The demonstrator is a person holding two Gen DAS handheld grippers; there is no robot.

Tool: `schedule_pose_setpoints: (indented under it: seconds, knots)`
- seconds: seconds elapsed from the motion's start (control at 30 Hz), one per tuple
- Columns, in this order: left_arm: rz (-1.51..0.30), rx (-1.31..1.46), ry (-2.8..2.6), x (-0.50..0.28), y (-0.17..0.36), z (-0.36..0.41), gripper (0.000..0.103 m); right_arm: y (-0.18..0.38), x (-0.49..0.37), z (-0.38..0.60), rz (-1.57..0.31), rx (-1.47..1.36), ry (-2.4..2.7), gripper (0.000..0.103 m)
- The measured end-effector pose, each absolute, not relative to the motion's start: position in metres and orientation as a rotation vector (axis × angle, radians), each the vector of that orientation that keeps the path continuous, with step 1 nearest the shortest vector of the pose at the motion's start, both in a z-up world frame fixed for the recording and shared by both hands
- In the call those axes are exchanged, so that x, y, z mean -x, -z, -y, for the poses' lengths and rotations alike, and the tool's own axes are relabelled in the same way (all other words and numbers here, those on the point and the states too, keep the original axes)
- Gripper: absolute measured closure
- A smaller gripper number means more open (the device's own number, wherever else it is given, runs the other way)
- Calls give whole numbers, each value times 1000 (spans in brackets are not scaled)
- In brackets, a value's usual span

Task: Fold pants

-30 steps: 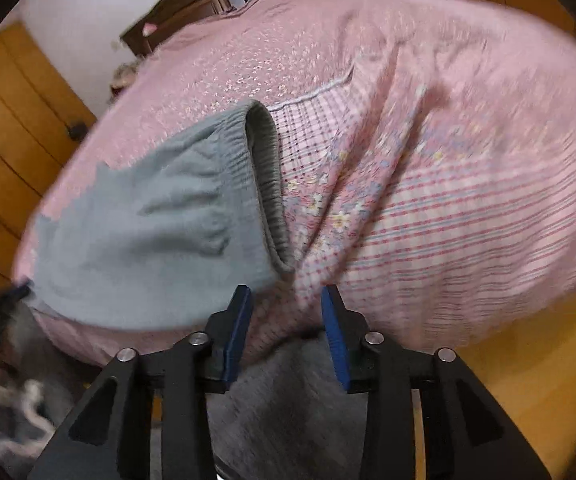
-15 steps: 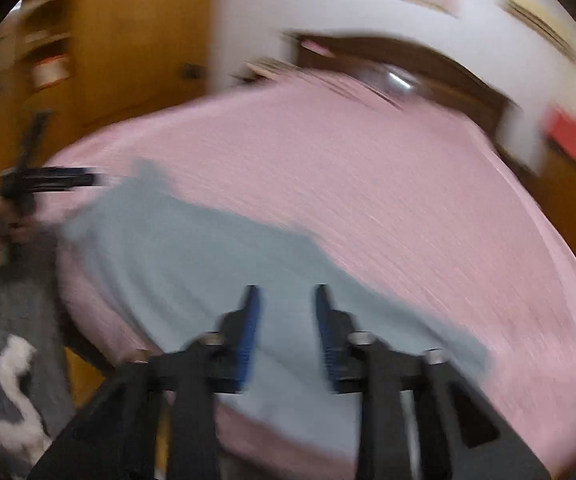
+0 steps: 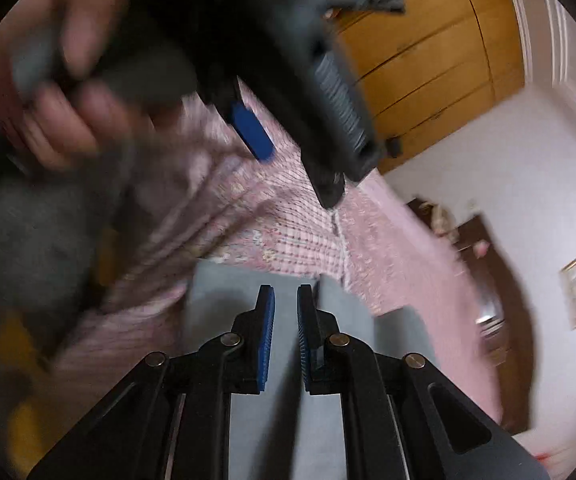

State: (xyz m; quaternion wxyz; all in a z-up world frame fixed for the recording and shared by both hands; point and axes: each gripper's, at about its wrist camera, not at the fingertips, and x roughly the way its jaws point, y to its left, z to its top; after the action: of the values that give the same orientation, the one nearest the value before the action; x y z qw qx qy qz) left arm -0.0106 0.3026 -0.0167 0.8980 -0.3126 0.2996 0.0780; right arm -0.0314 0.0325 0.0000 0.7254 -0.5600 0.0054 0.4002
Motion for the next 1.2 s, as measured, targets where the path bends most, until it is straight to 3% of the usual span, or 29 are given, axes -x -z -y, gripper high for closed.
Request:
schedule_pose_setpoints:
  seconds: [0.37, 0.43, 0.5, 0.83, 1.2]
  knots:
    - [-630, 610, -116, 21, 15, -293, 27, 41, 13, -30, 108, 1361, -684, 91]
    - [-640, 608, -108, 11, 17, -288, 27, 40, 12, -30, 102, 1343, -692, 91]
    - [-647, 607, -107, 6, 18, -286, 27, 33, 10, -29, 53, 1318, -744, 100]
    - [-625, 690, -110, 11, 23, -300, 27, -4, 61, 1, 250, 1351, -945, 100]
    - [-621, 678, -118, 16, 20, -299, 27, 36, 83, -18, 260, 1444, -1016, 100]
